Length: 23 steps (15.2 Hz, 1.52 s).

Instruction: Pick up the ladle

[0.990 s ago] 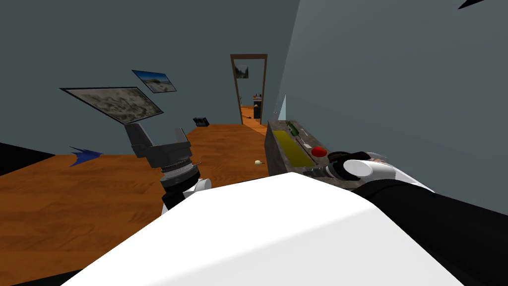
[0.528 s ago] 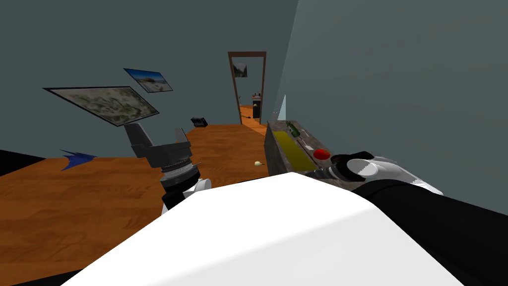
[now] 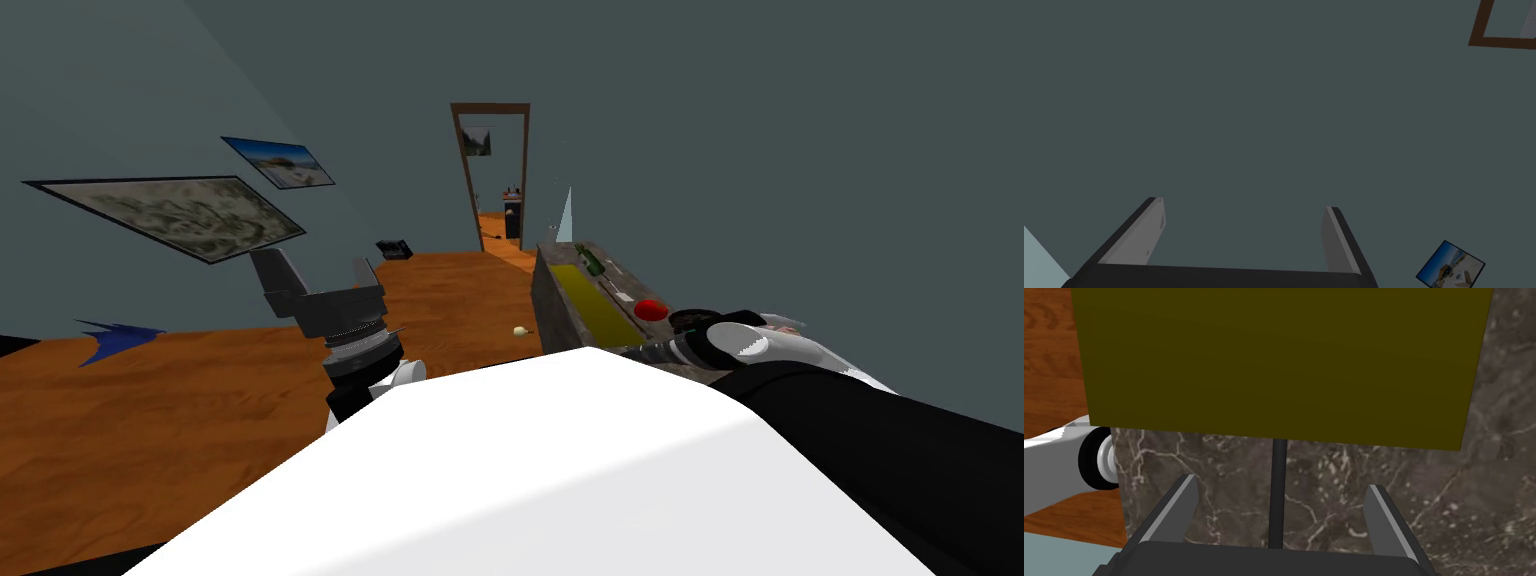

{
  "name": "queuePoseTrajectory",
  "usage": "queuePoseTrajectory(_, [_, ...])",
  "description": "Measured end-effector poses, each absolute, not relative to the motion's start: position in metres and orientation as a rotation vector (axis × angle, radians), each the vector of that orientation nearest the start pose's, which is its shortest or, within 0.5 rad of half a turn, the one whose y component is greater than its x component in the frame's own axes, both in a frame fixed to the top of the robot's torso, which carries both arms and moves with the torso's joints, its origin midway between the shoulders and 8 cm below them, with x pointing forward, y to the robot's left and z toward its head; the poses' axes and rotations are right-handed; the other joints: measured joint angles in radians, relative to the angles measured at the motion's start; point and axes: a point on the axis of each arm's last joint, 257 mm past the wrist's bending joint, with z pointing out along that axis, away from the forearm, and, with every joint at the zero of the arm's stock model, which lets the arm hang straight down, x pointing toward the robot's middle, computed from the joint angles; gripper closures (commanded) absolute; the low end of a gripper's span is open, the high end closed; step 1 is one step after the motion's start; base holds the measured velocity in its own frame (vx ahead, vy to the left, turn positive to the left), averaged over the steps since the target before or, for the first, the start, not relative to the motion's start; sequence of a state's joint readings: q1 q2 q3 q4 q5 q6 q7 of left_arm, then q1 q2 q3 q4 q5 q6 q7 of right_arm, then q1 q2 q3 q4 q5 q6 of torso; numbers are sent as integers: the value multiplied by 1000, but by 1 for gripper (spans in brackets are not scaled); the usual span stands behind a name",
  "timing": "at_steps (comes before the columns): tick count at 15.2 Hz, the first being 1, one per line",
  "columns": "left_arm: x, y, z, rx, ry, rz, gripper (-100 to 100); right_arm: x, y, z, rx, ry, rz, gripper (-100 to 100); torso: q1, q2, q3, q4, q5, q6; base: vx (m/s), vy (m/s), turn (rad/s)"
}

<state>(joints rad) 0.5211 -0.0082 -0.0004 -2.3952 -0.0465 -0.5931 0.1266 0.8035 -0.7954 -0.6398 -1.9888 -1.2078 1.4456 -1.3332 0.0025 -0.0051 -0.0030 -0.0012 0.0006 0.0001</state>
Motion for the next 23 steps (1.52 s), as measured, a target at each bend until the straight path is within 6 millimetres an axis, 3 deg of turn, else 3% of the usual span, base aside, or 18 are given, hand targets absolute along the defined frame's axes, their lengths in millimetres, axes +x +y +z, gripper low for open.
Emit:
queuePoseTrajectory(10, [300, 266, 83, -518, 478, -1426, 0, 101, -524, -325, -3028, 95, -256, -100, 0, 0, 0, 0, 0, 0, 59, 48, -70])
queuePoseTrajectory(11, [300, 266, 83, -517, 478, -1426, 0, 101, -524, -325, -3028, 88, -256, 100, -1, 1, 0, 0, 0, 0, 11, 13, -3])
queuePoseTrajectory(16, [300, 266, 83, -517, 478, -1426, 0, 100, -524, -325, -3029, 88, -256, 100, -3, 4, 2, 1, -1, -1, -9, -8, 21])
queuePoseTrajectory(23, [300, 266, 83, -517, 478, -1426, 0, 113, -510, -317, -3033, 128, -251, 100, -5, 9, 6, 3, 1, -1, -69, -56, 87])
